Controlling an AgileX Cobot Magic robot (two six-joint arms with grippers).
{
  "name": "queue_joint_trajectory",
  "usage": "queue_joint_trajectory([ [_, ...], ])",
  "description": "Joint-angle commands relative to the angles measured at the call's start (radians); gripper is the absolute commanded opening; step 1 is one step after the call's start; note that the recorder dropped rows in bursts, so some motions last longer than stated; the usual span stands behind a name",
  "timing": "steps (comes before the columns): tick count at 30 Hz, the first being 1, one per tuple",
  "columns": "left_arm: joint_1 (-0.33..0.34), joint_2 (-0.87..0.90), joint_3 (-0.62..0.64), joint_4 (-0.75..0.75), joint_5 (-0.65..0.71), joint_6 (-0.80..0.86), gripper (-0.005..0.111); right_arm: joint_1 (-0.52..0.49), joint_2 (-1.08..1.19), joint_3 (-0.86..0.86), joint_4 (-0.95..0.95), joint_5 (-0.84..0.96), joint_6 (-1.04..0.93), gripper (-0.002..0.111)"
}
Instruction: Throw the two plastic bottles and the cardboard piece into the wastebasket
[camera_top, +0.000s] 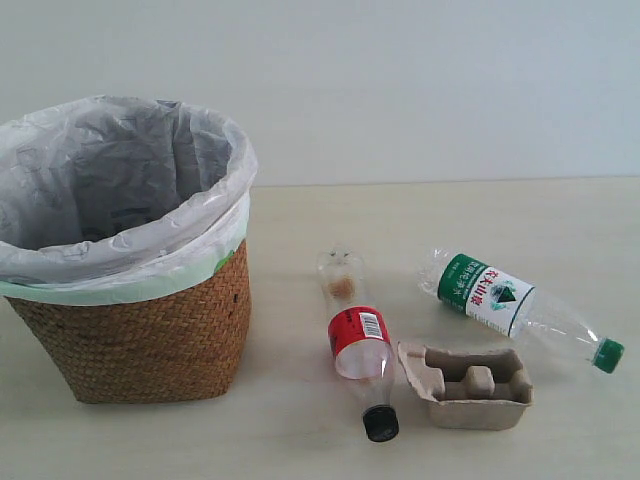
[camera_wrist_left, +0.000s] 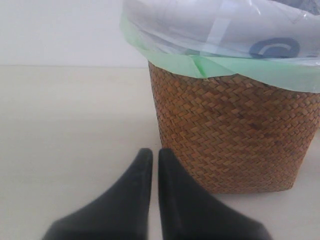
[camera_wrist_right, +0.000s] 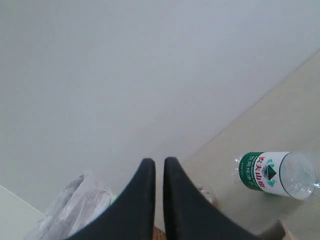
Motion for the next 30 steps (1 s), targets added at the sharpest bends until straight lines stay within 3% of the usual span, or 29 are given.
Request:
queue_joint_trajectory([
  [1, 0.004, -0.004, 0.004, -0.001, 0.000, 0.003, 0.004, 0.002, -0.005, 0.000, -0.031, -0.045, -0.040, 0.002],
  [11, 0.004, -0.004, 0.004, -0.001, 0.000, 0.003, 0.004, 0.002, -0.005, -0.010, -0.040, -0.064, -0.027, 0.002],
  [17, 0.004, -0.004, 0.004, -0.001, 0.000, 0.003, 0.004, 0.002, 0.217, -0.223, -0.222, 0.135, -0.177, 0.002],
  [22, 0.004, -0.004, 0.004, -0.001, 0.000, 0.003, 0.004, 0.000, 0.701, -0.677, -0.249, 0.573, -0.421, 0.002],
  [27, 0.004, -0.004, 0.004, -0.001, 0.000, 0.003, 0.004, 0.000, 1.083, -1.073, -0.599, 0.997, -0.447, 0.002],
  [30, 0.004, -0.004, 0.004, -0.001, 0.000, 0.003, 0.004, 0.000, 1.271, -1.226, -0.680, 1.145, -0.449, 0.003],
])
